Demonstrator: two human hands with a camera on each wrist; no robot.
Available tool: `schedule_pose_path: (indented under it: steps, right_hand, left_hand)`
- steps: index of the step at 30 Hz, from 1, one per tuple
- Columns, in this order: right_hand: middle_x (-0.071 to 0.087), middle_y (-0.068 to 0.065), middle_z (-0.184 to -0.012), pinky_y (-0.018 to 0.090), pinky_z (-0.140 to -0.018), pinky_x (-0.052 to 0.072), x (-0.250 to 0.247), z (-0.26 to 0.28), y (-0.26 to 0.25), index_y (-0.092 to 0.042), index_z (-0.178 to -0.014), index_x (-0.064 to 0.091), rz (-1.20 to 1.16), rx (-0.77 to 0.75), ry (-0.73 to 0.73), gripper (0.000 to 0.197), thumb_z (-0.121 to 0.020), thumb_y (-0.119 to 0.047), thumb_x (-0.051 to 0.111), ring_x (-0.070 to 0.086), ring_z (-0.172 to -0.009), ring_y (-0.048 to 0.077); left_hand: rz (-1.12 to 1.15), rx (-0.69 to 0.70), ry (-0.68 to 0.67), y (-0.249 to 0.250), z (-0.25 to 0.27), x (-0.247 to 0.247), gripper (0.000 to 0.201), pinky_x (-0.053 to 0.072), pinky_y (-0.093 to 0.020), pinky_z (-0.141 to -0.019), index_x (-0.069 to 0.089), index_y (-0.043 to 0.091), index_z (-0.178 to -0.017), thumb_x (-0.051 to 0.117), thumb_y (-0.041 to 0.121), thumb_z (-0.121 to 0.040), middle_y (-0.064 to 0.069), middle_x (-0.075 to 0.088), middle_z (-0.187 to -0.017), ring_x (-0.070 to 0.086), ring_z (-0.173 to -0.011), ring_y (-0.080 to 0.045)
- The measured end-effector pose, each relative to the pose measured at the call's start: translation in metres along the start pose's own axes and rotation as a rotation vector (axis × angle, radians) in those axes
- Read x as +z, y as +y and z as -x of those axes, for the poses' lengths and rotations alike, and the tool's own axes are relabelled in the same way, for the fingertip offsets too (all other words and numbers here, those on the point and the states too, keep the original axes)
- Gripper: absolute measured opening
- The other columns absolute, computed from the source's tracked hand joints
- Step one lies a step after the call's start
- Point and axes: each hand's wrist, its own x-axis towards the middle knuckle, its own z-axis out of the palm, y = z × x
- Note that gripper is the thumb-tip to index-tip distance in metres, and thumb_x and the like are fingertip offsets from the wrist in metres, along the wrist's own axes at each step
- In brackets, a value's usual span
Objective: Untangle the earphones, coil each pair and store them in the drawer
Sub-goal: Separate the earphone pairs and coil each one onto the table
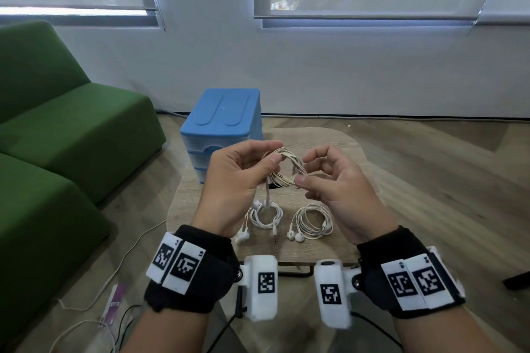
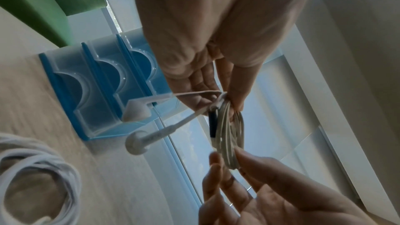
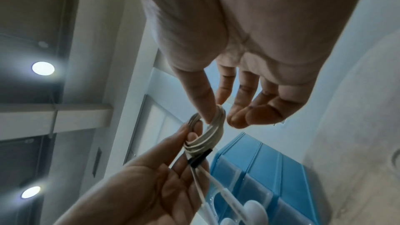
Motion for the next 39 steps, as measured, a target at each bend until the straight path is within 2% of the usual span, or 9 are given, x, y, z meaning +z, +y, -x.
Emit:
schedule_pose_path:
  steps: [10,16,19,25,29,32,34,36,39]
  right_hand:
    - [0.071,0.008,-0.072,0.029,-0.062,0.053,-0.001,-0.001,-0.003,-0.008,-0.098,0.062,-0.064,-0.003,0.107,0.028,-0.081,0.006,0.079,0.069,-0.064,0.019]
    - [0.075,0.026,-0.085,0.036,-0.067,0.059,0.003,-0.001,-0.002,-0.001,-0.098,0.068,-0.121,0.007,0.133,0.025,-0.078,0.006,0.08,0.07,-0.072,0.031]
    - [0.076,0.022,-0.081,0.037,-0.069,0.06,0.003,-0.003,0.0,-0.005,-0.101,0.07,-0.018,-0.006,0.131,0.023,-0.083,0.008,0.075,0.073,-0.072,0.028]
    - [0.078,0.01,-0.076,0.032,-0.07,0.057,-0.011,-0.005,-0.002,-0.014,-0.099,0.07,0.256,-0.077,0.034,0.019,-0.086,-0.003,0.078,0.078,-0.078,0.022]
    - [0.079,0.009,-0.087,0.032,-0.079,0.057,-0.023,-0.007,-0.002,-0.015,-0.101,0.073,0.321,-0.075,-0.095,0.021,-0.085,-0.002,0.078,0.076,-0.09,0.026]
    - [0.077,0.005,-0.105,0.015,-0.073,0.051,-0.026,-0.013,-0.013,-0.017,-0.113,0.074,0.332,-0.086,-0.144,0.025,-0.09,-0.008,0.074,0.071,-0.09,0.008]
    - [0.076,0.0,-0.108,0.01,-0.067,0.046,-0.024,-0.019,-0.022,-0.02,-0.117,0.074,0.377,-0.13,-0.145,0.025,-0.092,-0.017,0.074,0.065,-0.081,-0.003]
    - [0.075,0.005,-0.102,0.013,-0.064,0.045,-0.023,-0.026,-0.028,-0.019,-0.117,0.074,0.392,-0.158,-0.198,0.027,-0.091,-0.017,0.075,0.061,-0.075,0.001]
    - [0.069,0.016,-0.084,0.025,-0.058,0.046,-0.022,-0.037,-0.031,-0.012,-0.105,0.076,0.427,-0.146,-0.278,0.016,-0.089,-0.012,0.077,0.06,-0.069,0.012]
  left_hand:
    - [-0.009,0.007,0.009,-0.001,-0.004,-0.001,0.02,0.061,-0.03,-0.082,0.079,0.009,-0.109,0.075,0.003,-0.09,-0.014,0.08,-0.101,0.073,-0.091,-0.022]
    - [0.048,-0.029,0.003,-0.003,-0.007,0.003,0.019,0.059,-0.035,-0.082,0.077,0.007,-0.109,0.073,0.002,-0.091,-0.016,0.08,-0.103,0.073,-0.091,-0.022]
    - [0.057,-0.031,0.02,-0.003,-0.01,0.004,0.018,0.059,-0.033,-0.079,0.077,0.007,-0.108,0.072,0.001,-0.092,-0.016,0.079,-0.101,0.072,-0.084,-0.02]
    - [0.089,-0.048,0.067,-0.002,-0.014,-0.002,0.016,0.058,-0.025,-0.068,0.077,0.005,-0.109,0.069,0.002,-0.095,-0.014,0.077,-0.096,0.066,-0.077,-0.021]
    - [0.062,-0.037,0.047,-0.003,-0.015,-0.002,0.016,0.057,-0.026,-0.07,0.077,0.005,-0.11,0.069,0.002,-0.096,-0.019,0.077,-0.099,0.065,-0.077,-0.021]
    - [0.039,-0.037,-0.015,-0.004,-0.018,-0.001,0.016,0.057,-0.031,-0.076,0.077,0.005,-0.109,0.069,0.002,-0.096,-0.025,0.075,-0.103,0.064,-0.079,-0.023]
    - [0.009,-0.043,-0.078,-0.002,-0.02,0.0,0.016,0.057,-0.036,-0.08,0.077,0.007,-0.109,0.069,0.003,-0.096,-0.03,0.073,-0.108,0.065,-0.084,-0.027]
    - [-0.024,-0.044,-0.135,-0.001,-0.022,0.002,0.016,0.057,-0.033,-0.077,0.077,0.007,-0.108,0.069,0.003,-0.096,-0.032,0.072,-0.106,0.064,-0.085,-0.028]
    - [-0.071,-0.031,-0.187,-0.001,-0.026,0.004,0.016,0.053,-0.024,-0.066,0.078,0.008,-0.106,0.069,0.001,-0.096,-0.021,0.074,-0.093,0.06,-0.079,-0.025]
